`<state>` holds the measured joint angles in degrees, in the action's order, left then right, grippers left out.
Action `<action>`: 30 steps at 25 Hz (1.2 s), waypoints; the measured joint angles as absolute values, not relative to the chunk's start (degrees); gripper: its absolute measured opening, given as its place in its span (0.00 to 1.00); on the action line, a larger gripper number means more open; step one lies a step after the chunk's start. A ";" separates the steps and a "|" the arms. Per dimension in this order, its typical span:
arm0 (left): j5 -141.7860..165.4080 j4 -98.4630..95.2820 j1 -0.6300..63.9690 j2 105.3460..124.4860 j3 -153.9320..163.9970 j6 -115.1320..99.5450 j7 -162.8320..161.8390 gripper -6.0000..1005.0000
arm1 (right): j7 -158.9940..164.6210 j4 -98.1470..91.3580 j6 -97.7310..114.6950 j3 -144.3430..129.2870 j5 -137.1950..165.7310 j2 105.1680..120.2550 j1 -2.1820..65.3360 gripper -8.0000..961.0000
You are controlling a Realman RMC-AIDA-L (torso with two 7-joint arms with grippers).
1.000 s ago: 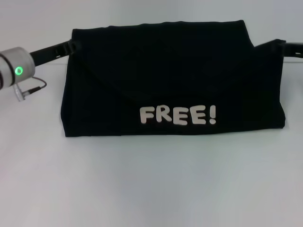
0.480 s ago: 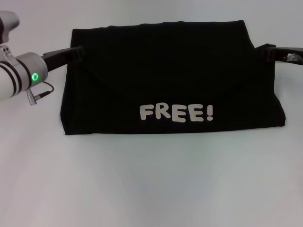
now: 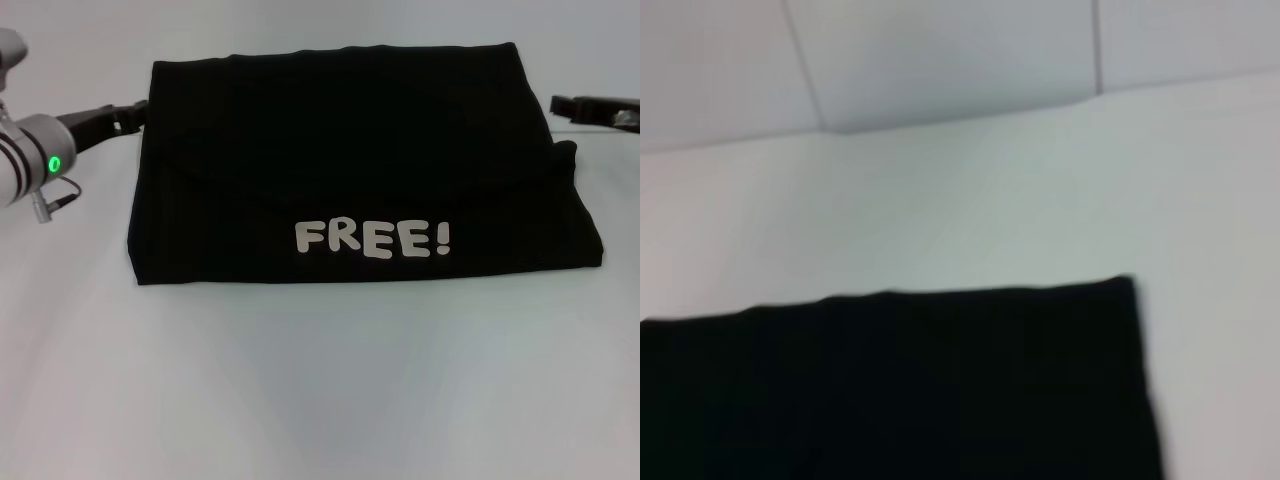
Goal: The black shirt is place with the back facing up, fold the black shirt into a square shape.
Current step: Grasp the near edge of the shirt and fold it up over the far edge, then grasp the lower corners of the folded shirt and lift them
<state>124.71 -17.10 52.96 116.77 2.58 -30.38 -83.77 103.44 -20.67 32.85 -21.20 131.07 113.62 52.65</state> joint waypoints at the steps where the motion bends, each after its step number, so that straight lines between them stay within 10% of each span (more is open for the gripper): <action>1: 124.71 -17.16 52.95 116.66 2.56 -29.95 -83.77 0.36 | 103.43 -21.28 32.73 -21.12 130.86 113.63 52.49 0.22; 8: 125.41 -21.30 48.15 115.33 4.66 -42.03 -94.51 0.65 | 103.50 -24.96 41.80 -21.24 126.88 112.57 49.29 0.52; 10: 125.43 -24.48 45.33 115.48 5.75 -51.44 -98.48 0.70 | 103.56 -26.01 47.90 -21.31 126.10 111.83 47.66 0.77; 18: 125.57 -33.60 36.81 116.94 6.11 -74.83 -107.50 0.72 | 108.68 -27.50 68.20 -21.43 126.17 108.59 41.07 0.78; 30: 132.59 -34.57 33.47 117.88 9.34 -73.94 -108.61 0.72 | 109.76 -27.76 68.19 -22.39 126.76 108.91 39.56 0.78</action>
